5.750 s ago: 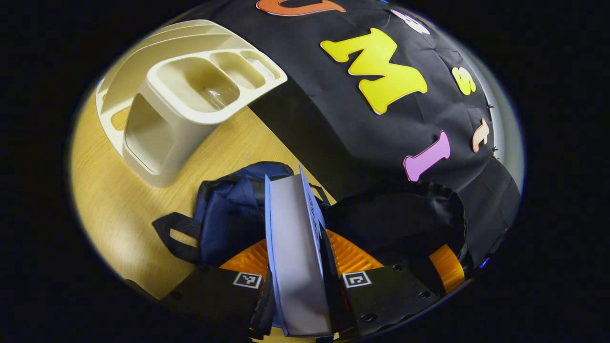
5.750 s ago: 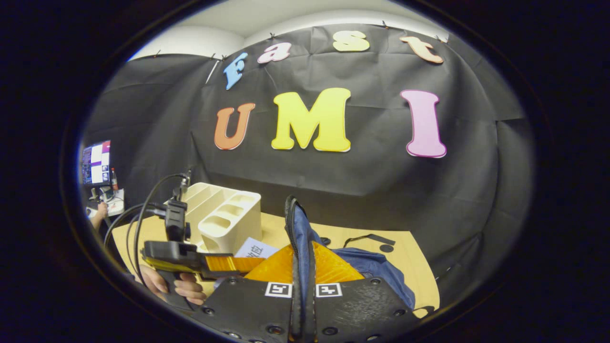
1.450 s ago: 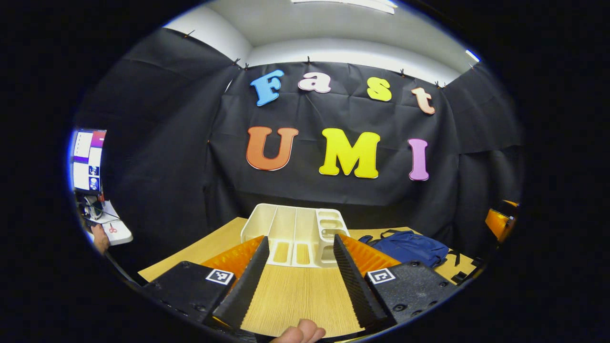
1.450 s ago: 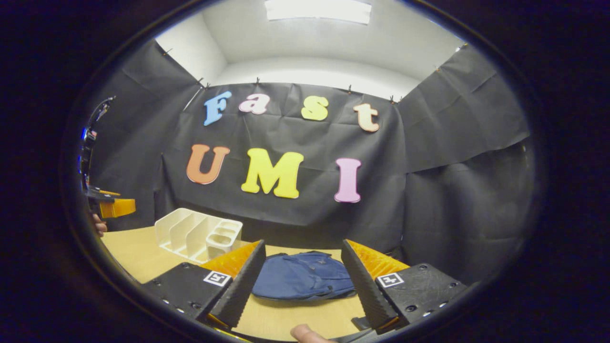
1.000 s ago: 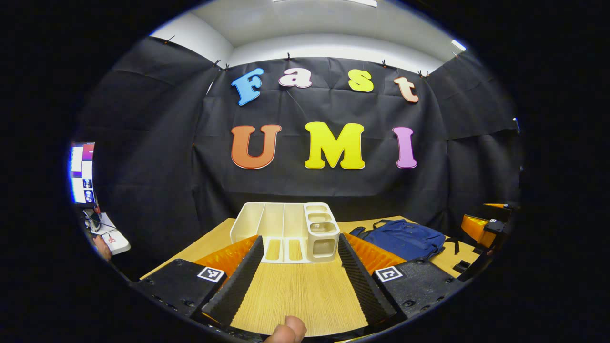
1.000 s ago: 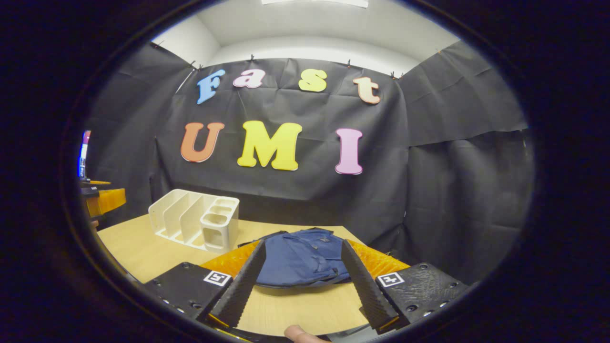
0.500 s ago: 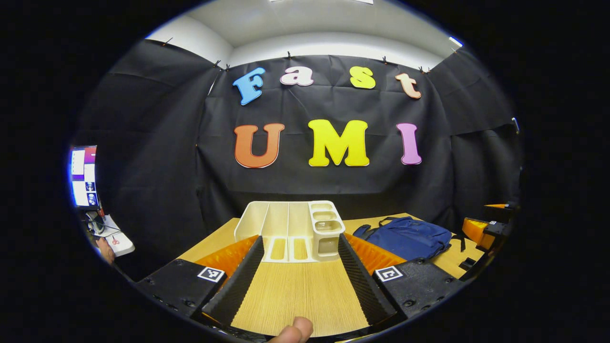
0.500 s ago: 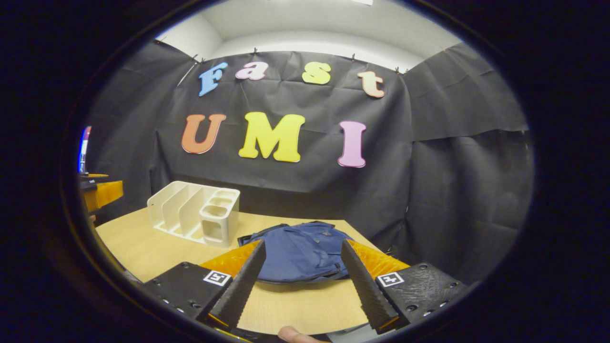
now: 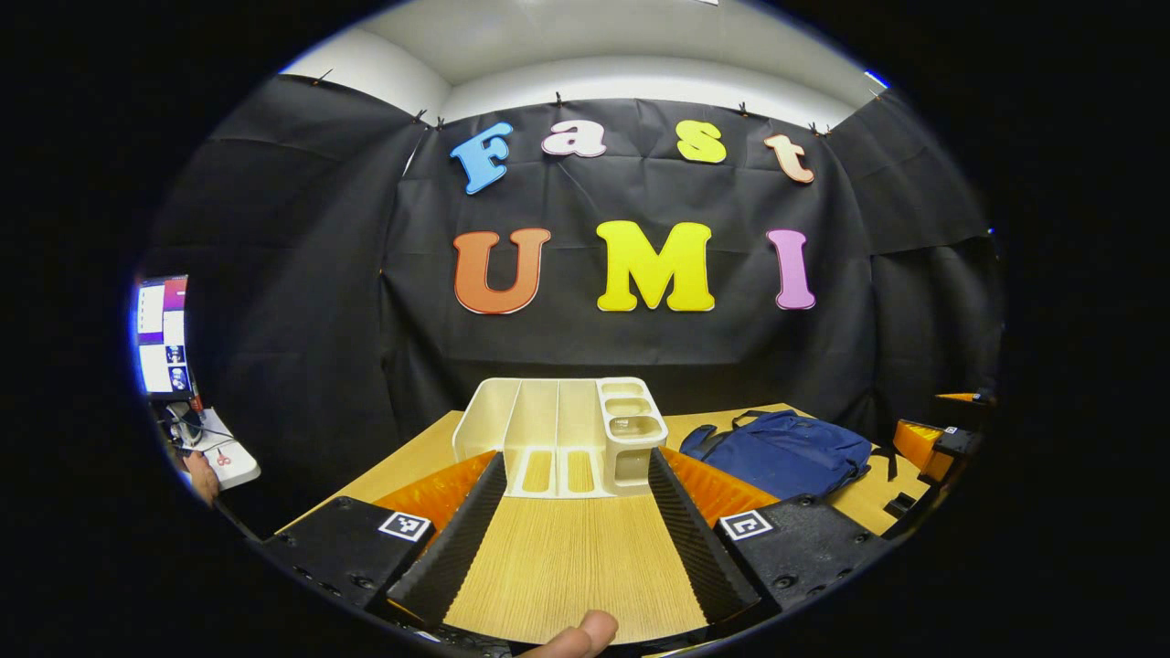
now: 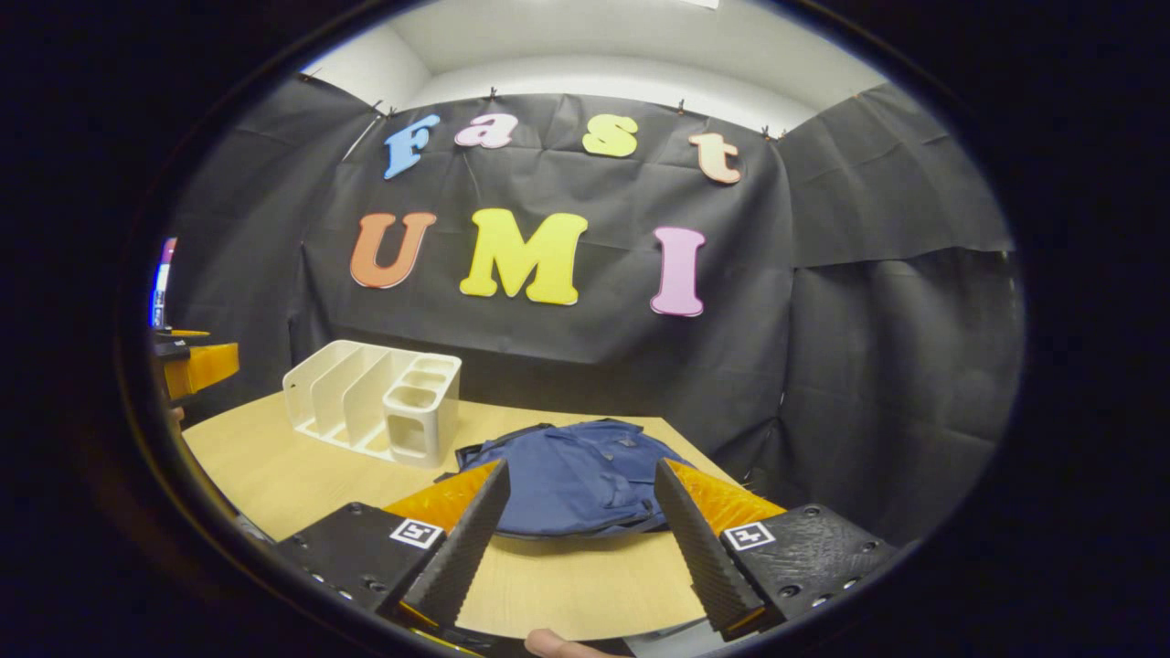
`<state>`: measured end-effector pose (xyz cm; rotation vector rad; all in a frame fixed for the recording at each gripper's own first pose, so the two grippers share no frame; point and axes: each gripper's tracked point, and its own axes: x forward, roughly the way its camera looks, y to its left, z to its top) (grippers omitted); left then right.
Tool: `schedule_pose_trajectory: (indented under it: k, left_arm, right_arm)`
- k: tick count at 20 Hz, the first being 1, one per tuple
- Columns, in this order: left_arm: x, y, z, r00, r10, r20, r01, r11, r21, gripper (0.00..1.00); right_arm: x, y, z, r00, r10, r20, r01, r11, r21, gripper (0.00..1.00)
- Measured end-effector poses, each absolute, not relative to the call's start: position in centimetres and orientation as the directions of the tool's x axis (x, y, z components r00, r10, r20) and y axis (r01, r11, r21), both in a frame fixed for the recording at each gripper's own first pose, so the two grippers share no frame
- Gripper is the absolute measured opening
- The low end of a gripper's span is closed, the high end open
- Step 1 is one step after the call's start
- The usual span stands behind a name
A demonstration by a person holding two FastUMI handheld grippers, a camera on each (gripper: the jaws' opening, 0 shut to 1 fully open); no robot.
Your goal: Open the schoolbag, grab two books from the bookshelf and put them into the schoolbag.
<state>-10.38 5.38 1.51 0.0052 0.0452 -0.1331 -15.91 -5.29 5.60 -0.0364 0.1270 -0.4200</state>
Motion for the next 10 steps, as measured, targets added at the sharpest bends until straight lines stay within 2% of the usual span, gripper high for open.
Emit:
schedule_pose_trajectory:
  k: [3,10]
  left_arm:
    - [-10.29,5.16,1.53,0.990,-0.135,-0.044,0.135,0.991,0.010,0.99]
    - [-10.14,5.27,1.31,0.992,-0.114,-0.050,0.115,0.993,0.027,0.98]
  right_arm:
    - [-15.88,-5.24,5.43,0.906,-0.407,-0.120,0.401,0.914,-0.067,0.98]
    - [-15.97,-5.60,5.14,0.904,-0.409,-0.122,0.403,0.912,-0.070,0.95]
